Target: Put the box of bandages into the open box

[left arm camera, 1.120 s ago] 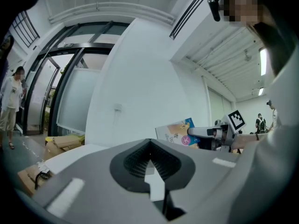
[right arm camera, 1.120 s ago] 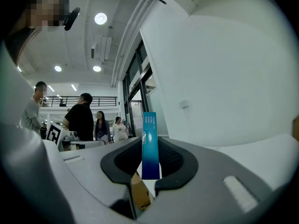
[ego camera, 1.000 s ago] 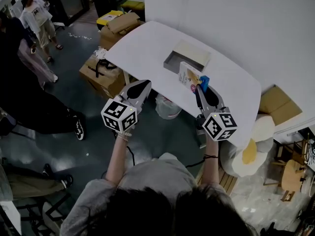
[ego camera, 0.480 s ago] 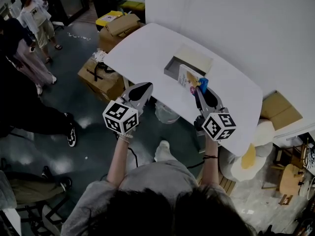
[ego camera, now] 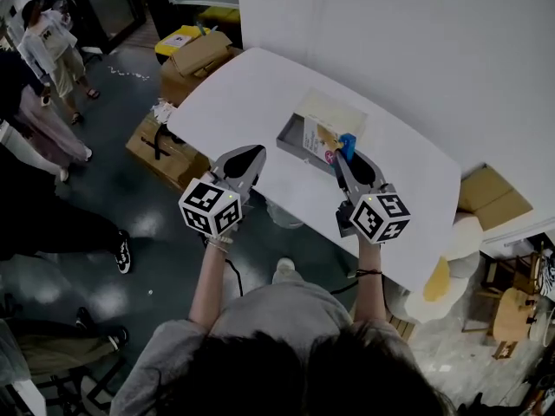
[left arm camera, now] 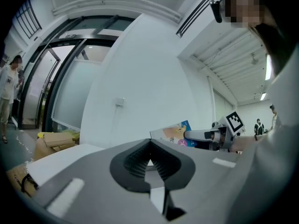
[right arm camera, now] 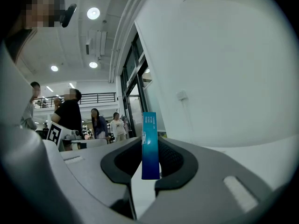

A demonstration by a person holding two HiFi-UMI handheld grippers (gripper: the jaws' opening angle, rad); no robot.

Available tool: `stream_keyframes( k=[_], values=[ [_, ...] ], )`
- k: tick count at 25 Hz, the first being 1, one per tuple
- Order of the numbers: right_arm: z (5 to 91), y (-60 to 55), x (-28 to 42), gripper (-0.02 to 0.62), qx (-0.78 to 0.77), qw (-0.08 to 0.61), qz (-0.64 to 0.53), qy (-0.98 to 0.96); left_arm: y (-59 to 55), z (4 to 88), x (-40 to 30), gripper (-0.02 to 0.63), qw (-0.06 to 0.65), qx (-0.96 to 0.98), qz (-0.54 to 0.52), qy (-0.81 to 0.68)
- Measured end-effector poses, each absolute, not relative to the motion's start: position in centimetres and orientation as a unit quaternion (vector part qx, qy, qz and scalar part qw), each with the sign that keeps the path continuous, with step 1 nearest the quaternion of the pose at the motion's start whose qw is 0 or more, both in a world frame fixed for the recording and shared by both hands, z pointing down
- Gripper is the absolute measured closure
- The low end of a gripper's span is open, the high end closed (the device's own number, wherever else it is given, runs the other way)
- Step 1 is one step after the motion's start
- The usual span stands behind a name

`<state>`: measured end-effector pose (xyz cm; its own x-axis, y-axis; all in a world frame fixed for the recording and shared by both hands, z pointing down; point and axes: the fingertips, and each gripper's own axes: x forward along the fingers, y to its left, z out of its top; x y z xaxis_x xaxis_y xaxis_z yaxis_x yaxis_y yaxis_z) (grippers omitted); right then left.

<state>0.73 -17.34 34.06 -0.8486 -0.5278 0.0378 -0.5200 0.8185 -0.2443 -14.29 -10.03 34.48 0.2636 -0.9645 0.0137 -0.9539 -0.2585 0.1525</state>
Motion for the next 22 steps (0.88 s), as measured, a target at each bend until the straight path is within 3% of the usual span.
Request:
stream_keyframes(
  k=[22],
  values=[
    [35.8, -25.5, -1.9, 0.494, -0.249, 0.004, -0.142, 0.958, -19.2, 36.4, -15.6, 0.612, 0.084, 0.794, -0.026, -0.602]
  ],
)
